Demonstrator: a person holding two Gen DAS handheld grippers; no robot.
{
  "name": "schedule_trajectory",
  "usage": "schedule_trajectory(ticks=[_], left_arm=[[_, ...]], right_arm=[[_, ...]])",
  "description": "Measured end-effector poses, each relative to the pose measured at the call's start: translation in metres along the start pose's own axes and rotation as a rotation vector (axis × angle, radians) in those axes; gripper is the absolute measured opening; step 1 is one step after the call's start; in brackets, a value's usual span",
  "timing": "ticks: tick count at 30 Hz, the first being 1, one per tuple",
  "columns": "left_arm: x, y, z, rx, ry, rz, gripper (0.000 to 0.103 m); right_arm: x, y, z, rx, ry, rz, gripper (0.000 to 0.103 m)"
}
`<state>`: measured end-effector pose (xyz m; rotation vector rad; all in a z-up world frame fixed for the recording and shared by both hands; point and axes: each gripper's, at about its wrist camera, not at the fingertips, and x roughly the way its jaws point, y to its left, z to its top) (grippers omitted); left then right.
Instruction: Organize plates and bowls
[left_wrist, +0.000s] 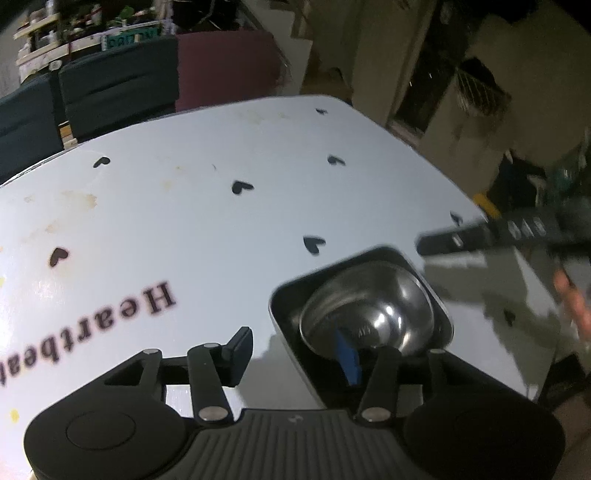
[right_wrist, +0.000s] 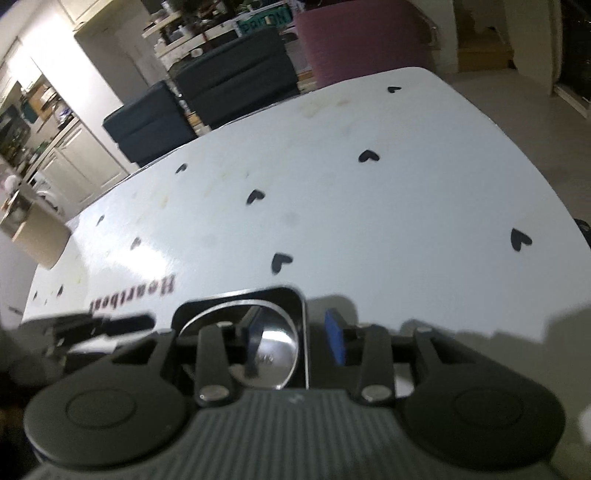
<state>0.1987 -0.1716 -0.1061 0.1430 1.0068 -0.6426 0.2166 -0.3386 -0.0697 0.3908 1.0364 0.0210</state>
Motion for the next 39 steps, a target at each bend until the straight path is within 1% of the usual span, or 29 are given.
schedule_trajectory(ticks=[4, 6, 11, 15, 20, 22, 29, 31, 36, 39], left_arm=[[0.005, -0.005, -0.006, 0.049, 0.032, 0.013, 0.053], [0.005, -0.005, -0.006, 0.050, 0.032, 0.011, 0.055], [0.003, -0.005, -0.005, 0.058, 0.041, 0.005, 0.055], [0.000, -0.007, -0.004, 0.092, 0.049, 0.001, 0.055], [0.011, -0.011, -0.010, 0.129, 0.101, 0.024, 0.055], [0.015, -0.011, -0.011, 0.132, 0.109, 0.035, 0.055], [0.021, 0.000, -0.007, 0.082, 0.085, 0.074, 0.056], [0.022, 0.005, -0.006, 0.061, 0.086, 0.065, 0.056], [0.023, 0.010, -0.005, 0.022, 0.075, 0.069, 0.055], [0.024, 0.013, -0.005, -0.011, 0.074, 0.058, 0.054]], right_arm=[[0.014, 0.001, 0.008, -0.005, 0.005, -0.046, 0.044], [0.021, 0.003, 0.011, -0.016, 0.018, -0.071, 0.044], [0.038, 0.007, 0.017, -0.053, 0.055, -0.119, 0.044], [0.044, 0.008, 0.018, -0.058, 0.064, -0.126, 0.044], [0.051, 0.008, 0.016, -0.085, 0.092, -0.131, 0.044], [0.053, 0.007, 0.015, -0.090, 0.099, -0.137, 0.044], [0.054, 0.008, 0.012, -0.097, 0.109, -0.123, 0.044], [0.055, 0.007, 0.010, -0.108, 0.117, -0.117, 0.044], [0.052, 0.007, 0.004, -0.138, 0.136, -0.110, 0.044], [0.060, 0.010, 0.006, -0.151, 0.147, -0.107, 0.044]])
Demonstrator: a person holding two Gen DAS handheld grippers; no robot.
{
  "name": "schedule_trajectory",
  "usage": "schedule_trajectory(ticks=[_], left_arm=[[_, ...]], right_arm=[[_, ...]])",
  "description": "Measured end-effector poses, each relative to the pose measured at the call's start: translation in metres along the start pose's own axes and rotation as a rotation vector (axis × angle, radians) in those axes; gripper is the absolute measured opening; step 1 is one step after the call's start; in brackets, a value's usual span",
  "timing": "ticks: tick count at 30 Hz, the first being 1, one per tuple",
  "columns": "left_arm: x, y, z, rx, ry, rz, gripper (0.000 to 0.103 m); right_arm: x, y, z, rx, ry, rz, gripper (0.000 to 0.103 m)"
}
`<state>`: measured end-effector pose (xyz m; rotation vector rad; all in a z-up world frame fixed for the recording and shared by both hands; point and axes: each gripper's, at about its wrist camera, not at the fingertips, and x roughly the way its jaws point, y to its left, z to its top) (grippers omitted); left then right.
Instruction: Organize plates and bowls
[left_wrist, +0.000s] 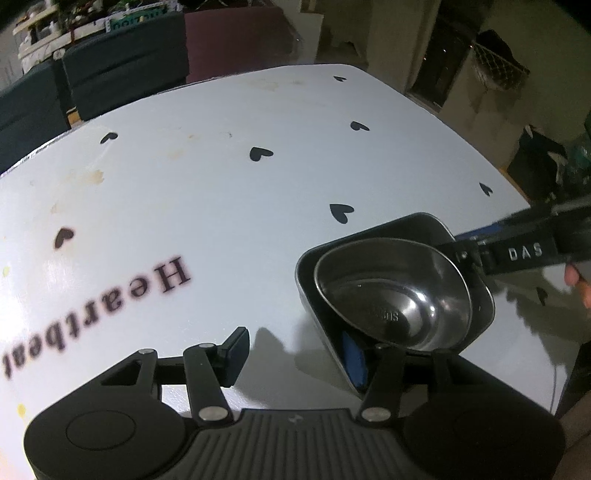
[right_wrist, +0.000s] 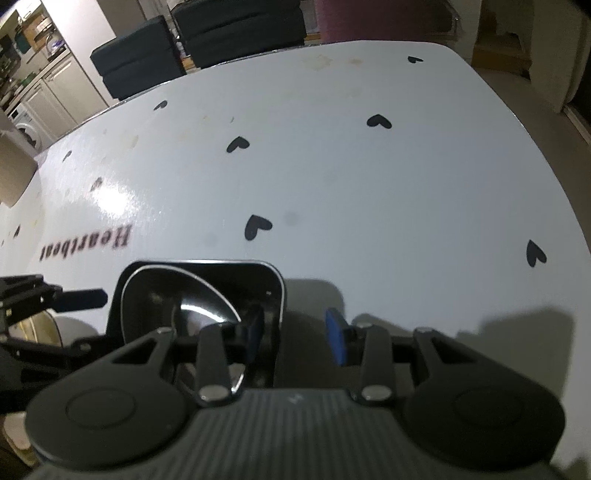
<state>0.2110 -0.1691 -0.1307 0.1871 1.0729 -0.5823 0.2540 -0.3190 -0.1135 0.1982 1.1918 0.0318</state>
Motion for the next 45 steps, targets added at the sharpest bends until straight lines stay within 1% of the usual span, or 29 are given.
schedule_trajectory(ticks=[2, 6, 8, 11, 13, 15, 17, 21, 23, 28, 30, 32, 37, 42, 45], left_arm=[[0.000, 0.002, 0.000, -0.026, -0.005, -0.010, 0.053], [-0.001, 0.007, 0.001, -0.092, -0.018, -0.045, 0.041], [0.000, 0.009, 0.002, -0.120, -0.022, -0.050, 0.041], [0.002, 0.014, 0.002, -0.168, -0.022, -0.066, 0.040], [0.003, 0.017, 0.001, -0.200, -0.021, -0.082, 0.037], [0.004, 0.019, 0.001, -0.227, -0.019, -0.104, 0.030], [0.004, 0.020, 0.000, -0.249, -0.016, -0.121, 0.026], [0.000, 0.022, -0.002, -0.282, -0.007, -0.140, 0.023], [-0.002, 0.023, -0.003, -0.304, 0.000, -0.155, 0.020], [-0.004, 0.022, -0.006, -0.323, 0.019, -0.172, 0.017], [-0.003, 0.022, -0.007, -0.336, 0.025, -0.188, 0.011], [-0.003, 0.022, -0.008, -0.343, 0.022, -0.195, 0.009], [-0.005, 0.026, -0.012, -0.373, 0.006, -0.214, 0.008], [-0.006, 0.026, -0.012, -0.381, -0.015, -0.214, 0.007], [-0.008, 0.030, -0.015, -0.386, -0.027, -0.225, 0.007]], right_arm=[[0.000, 0.000, -0.001, -0.008, 0.003, 0.001, 0.044], [-0.002, 0.002, -0.003, -0.022, -0.001, 0.005, 0.040], [-0.004, 0.002, -0.003, -0.028, -0.004, 0.021, 0.030], [-0.009, 0.001, -0.007, -0.037, -0.008, 0.038, 0.025], [-0.011, 0.000, -0.009, -0.043, -0.011, 0.045, 0.024], [-0.012, -0.003, -0.009, -0.043, -0.012, 0.053, 0.023], [-0.012, -0.005, -0.011, -0.046, -0.010, 0.060, 0.020], [-0.010, -0.009, -0.014, -0.050, -0.017, 0.076, 0.018], [-0.011, -0.008, -0.017, -0.053, -0.022, 0.084, 0.013], [-0.011, -0.014, -0.017, -0.044, -0.019, 0.102, 0.011], [-0.015, -0.012, -0.018, -0.045, -0.022, 0.104, 0.009], [-0.016, -0.011, -0.018, -0.054, -0.023, 0.099, 0.009], [-0.017, -0.012, -0.020, -0.047, -0.032, 0.104, 0.008], [-0.017, -0.010, -0.022, -0.063, -0.045, 0.091, 0.008], [-0.017, -0.012, -0.023, -0.053, -0.049, 0.101, 0.008]])
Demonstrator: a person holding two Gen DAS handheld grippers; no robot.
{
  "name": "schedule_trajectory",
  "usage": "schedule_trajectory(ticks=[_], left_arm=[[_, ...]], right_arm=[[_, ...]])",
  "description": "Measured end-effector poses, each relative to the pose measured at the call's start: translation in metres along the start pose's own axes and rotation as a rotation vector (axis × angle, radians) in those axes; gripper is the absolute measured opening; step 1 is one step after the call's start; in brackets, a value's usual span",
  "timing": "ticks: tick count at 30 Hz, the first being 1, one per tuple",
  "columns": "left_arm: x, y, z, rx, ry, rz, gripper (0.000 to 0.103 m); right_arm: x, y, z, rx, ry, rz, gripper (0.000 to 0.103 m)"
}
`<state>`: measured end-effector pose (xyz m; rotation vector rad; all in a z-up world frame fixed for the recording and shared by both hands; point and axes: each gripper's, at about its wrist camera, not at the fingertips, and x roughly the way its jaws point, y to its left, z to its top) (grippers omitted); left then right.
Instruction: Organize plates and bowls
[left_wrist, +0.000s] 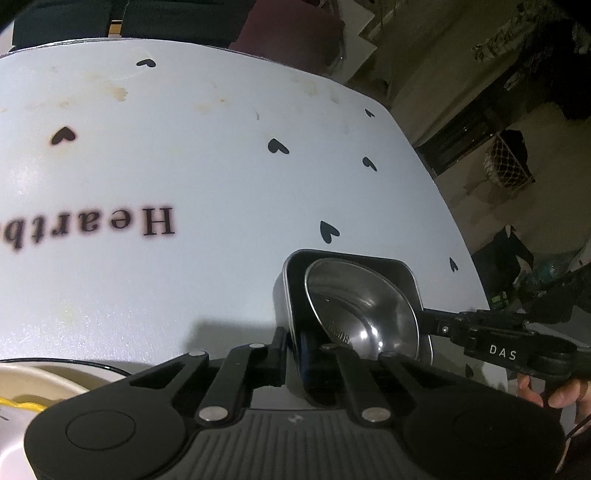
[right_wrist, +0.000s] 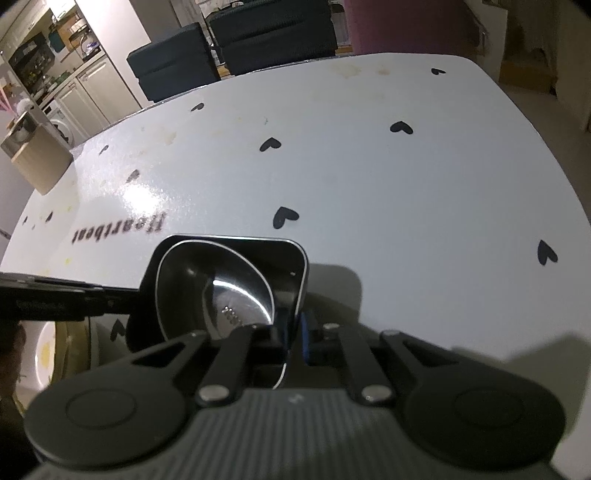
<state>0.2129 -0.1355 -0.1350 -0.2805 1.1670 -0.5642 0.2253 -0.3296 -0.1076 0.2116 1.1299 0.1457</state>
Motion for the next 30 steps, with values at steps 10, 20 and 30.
schedule_trajectory(ticks=[10, 20, 30], left_arm=[[-0.005, -0.001, -0.001, 0.010, -0.020, -0.004, 0.005], [-0.038, -0.009, 0.005, 0.022, -0.102, -0.042, 0.005], [-0.087, -0.006, 0.003, 0.003, -0.195, -0.084, 0.005]], right_arm=[[-0.006, -0.005, -0.002, 0.046, -0.026, 0.035, 0.008], [-0.030, -0.009, -0.003, 0.083, -0.111, 0.085, 0.008], [-0.061, 0.002, -0.009, 0.118, -0.210, 0.174, 0.008]])
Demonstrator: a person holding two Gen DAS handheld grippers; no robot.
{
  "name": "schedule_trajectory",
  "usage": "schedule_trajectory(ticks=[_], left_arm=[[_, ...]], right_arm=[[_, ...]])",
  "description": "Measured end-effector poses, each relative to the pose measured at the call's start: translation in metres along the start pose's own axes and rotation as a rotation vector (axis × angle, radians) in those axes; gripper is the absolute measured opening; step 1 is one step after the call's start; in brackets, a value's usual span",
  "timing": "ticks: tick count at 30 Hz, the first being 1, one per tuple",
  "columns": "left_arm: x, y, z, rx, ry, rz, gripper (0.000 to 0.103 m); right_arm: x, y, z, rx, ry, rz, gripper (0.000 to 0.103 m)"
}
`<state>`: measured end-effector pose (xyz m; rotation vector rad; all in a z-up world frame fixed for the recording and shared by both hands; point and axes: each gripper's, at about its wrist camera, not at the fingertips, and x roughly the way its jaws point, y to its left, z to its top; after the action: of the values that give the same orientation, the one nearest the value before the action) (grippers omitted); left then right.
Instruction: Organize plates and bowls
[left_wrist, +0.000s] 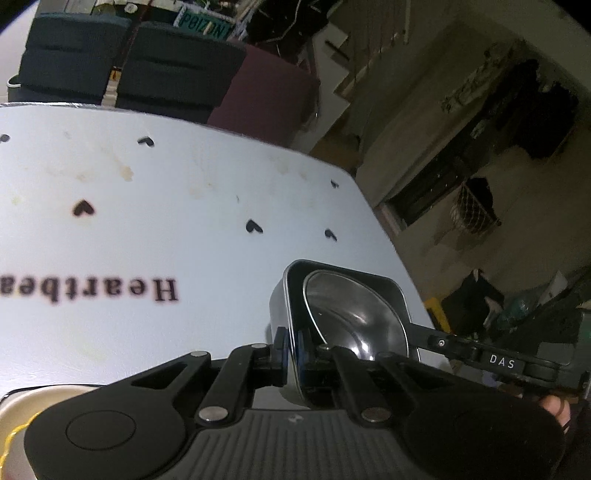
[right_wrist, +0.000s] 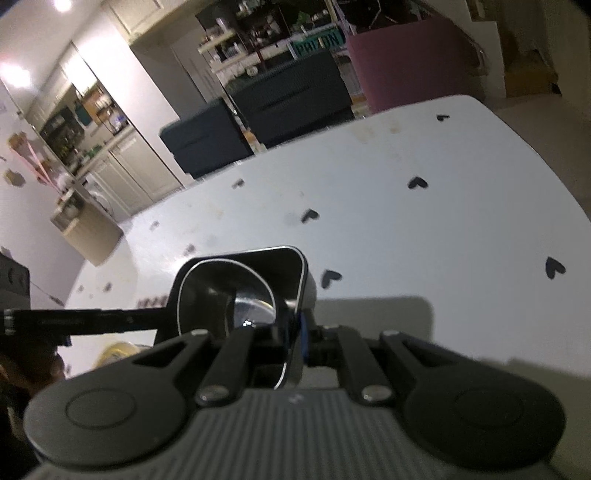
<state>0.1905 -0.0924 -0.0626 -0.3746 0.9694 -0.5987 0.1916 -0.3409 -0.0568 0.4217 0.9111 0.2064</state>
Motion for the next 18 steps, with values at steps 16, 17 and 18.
schedule_trajectory(ticks=[16, 17, 18], left_arm=[[-0.099, 0.033, -0.019, -0.034, -0.113, 0.017, 0.005], [-0.103, 0.037, -0.022, -0.038, -0.117, 0.020, 0.005], [-0.109, 0.041, -0.025, -0.045, -0.120, 0.024, 0.005]], right_arm=[[0.000, 0.061, -0.004, -0.023, -0.069, 0.155, 0.008], [0.001, 0.065, -0.004, -0.024, -0.071, 0.164, 0.008], [0.002, 0.069, -0.005, -0.027, -0.071, 0.174, 0.008]])
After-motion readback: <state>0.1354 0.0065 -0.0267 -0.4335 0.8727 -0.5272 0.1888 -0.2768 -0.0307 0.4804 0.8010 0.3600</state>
